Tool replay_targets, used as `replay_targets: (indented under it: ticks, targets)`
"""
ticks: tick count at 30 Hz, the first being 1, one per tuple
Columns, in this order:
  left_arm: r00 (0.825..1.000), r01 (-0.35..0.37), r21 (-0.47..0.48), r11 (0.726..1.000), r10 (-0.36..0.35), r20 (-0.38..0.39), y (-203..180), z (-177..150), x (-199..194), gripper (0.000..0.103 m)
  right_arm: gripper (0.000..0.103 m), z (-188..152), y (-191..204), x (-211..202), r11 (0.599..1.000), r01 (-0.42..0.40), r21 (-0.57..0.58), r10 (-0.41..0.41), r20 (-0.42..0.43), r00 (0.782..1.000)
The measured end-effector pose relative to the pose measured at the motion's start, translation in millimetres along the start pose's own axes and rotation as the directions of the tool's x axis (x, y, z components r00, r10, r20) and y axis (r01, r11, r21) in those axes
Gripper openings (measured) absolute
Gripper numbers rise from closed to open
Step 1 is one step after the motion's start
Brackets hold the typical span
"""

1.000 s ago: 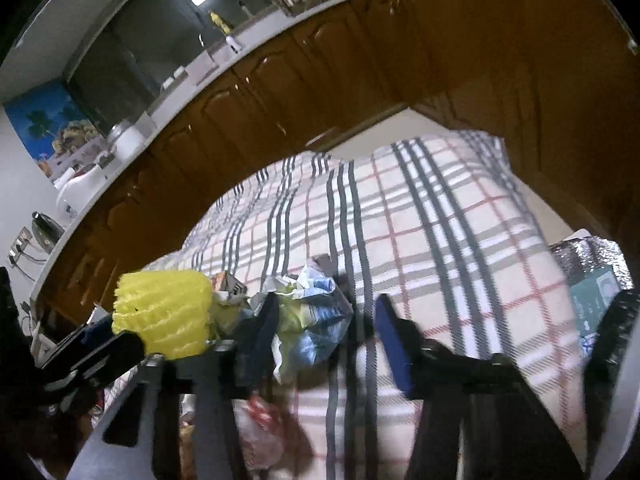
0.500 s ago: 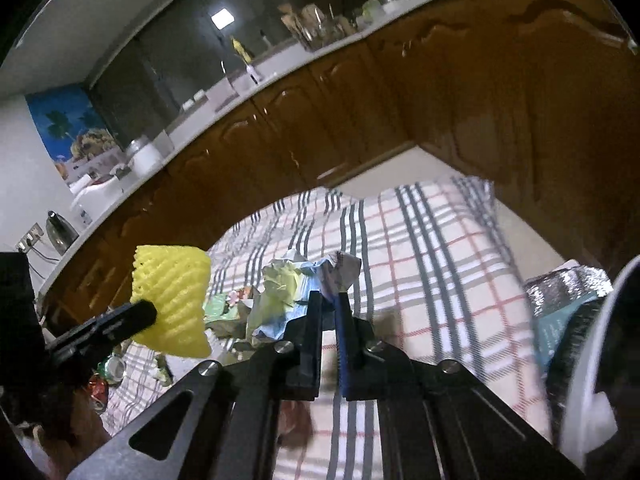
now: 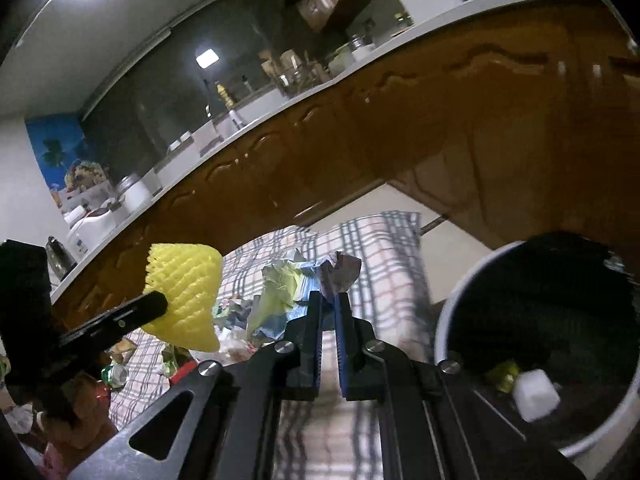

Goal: Collect trash
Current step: 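Move both tools over the bin and release the foam net and foil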

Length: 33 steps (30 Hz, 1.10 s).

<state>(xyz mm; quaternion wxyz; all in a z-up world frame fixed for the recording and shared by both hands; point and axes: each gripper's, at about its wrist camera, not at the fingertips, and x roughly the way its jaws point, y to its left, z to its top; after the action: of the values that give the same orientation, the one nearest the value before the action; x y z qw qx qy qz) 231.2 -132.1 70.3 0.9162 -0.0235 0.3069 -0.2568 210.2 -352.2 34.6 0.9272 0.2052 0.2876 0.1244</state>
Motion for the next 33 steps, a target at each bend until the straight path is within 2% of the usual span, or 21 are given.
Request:
replay_targets:
  ticks: [8, 17, 25, 33]
  targets:
    - [0.997, 0.075, 0.023, 0.997, -0.074, -0.038, -42, -10, 14, 0.012, 0.006, -6, -32, -49, 0.995, 0.090, 0.040, -0.092, 0.057, 0.994]
    - [0.983, 0.162, 0.050, 0.986, -0.156, -0.094, -83, -10, 43, 0.012, 0.006, -13, -61, -91, 0.972, 0.227, 0.059, -0.232, 0.102, 0.967]
    - [0.962, 0.236, 0.060, 0.970, -0.225, -0.152, -120, -1, 81, 0.012, 0.006, -16, -85, -94, 0.955, 0.287, 0.079, -0.293, 0.086, 0.952]
    - [0.954, 0.235, 0.055, 0.970, -0.220, -0.202, -135, 0, 119, 0.012, 0.006, -17, -108, -80, 0.947, 0.309, 0.084, -0.313, 0.041, 0.949]
